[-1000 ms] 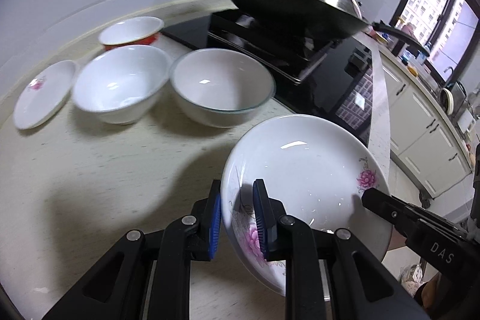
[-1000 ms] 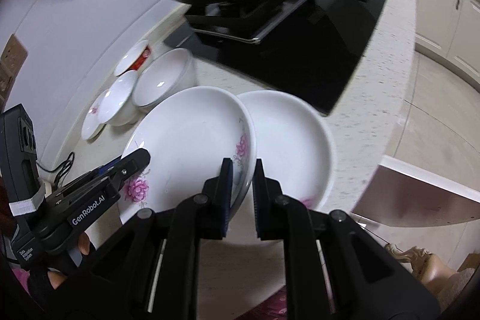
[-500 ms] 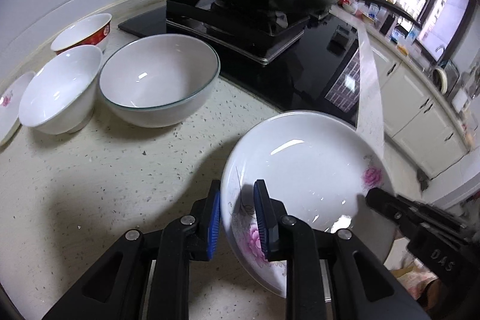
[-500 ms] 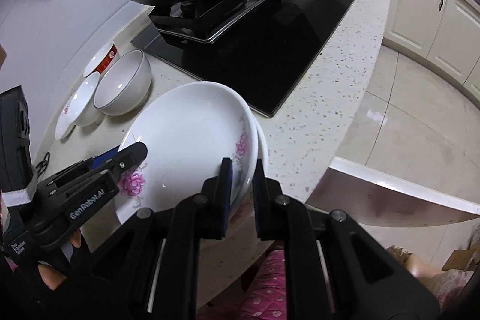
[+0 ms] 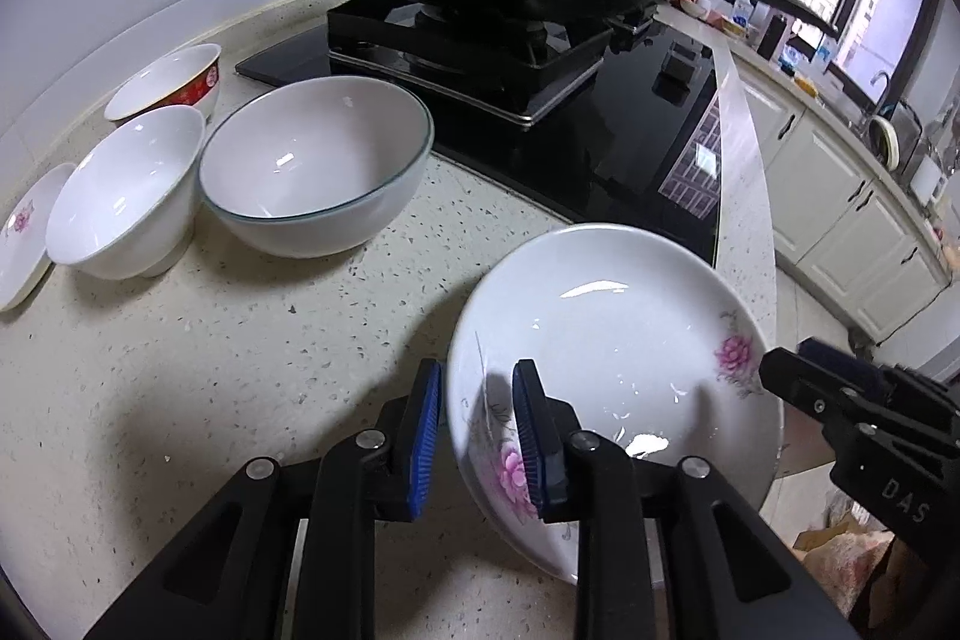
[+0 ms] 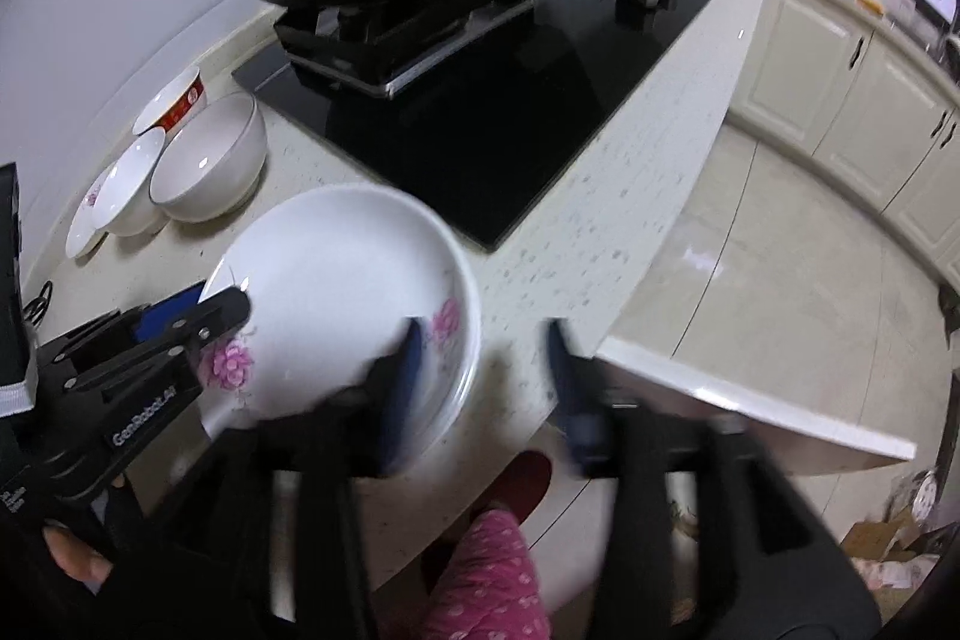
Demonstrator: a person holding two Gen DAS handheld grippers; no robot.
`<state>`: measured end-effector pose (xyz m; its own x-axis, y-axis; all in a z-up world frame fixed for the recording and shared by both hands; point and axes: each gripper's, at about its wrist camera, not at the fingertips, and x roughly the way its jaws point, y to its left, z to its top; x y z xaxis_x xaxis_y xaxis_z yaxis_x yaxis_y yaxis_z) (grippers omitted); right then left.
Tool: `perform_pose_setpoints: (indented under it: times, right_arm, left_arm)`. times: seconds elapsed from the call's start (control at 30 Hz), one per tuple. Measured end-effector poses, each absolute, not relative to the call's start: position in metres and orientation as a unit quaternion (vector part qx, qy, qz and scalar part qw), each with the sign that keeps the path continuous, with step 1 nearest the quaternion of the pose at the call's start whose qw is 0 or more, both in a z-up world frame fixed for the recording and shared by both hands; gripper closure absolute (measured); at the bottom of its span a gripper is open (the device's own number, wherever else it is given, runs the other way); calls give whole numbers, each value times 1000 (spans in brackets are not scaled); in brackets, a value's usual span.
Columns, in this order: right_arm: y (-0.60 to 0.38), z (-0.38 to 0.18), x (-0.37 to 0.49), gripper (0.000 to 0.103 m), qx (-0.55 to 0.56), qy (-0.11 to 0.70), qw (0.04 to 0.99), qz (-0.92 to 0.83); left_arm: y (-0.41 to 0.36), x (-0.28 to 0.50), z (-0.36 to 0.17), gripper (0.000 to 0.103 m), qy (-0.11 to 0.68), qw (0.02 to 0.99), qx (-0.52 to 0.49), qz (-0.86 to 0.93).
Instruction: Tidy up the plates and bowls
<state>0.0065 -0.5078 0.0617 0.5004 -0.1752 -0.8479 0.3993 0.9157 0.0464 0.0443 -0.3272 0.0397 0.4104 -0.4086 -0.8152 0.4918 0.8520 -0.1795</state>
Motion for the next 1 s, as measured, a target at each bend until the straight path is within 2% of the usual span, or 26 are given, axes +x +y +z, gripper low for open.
perform_pose_setpoints:
  times: [0.13, 0.23, 0.33, 0.57, 1.0]
  right_arm:
    - [-507, 74, 3, 46, 127, 448, 871, -158]
    - [-499, 76, 6, 46, 129, 447, 873, -148]
    - [-482, 78, 11, 46, 124, 446, 877, -128]
    - [-427, 72, 26, 46, 104, 460, 880, -58]
    - [-312, 39, 43, 46, 67, 513, 850, 98]
  left_arm:
    - [-311, 43, 45, 58, 469, 845, 16, -258]
    - [-288, 42, 48, 53, 472, 847, -11, -244]
    - [-268, 40, 48, 42, 475, 850, -22, -227]
    - [-195, 27, 35, 36, 492, 854, -45, -164]
    - [-72, 14, 13, 35, 515, 847, -125, -44]
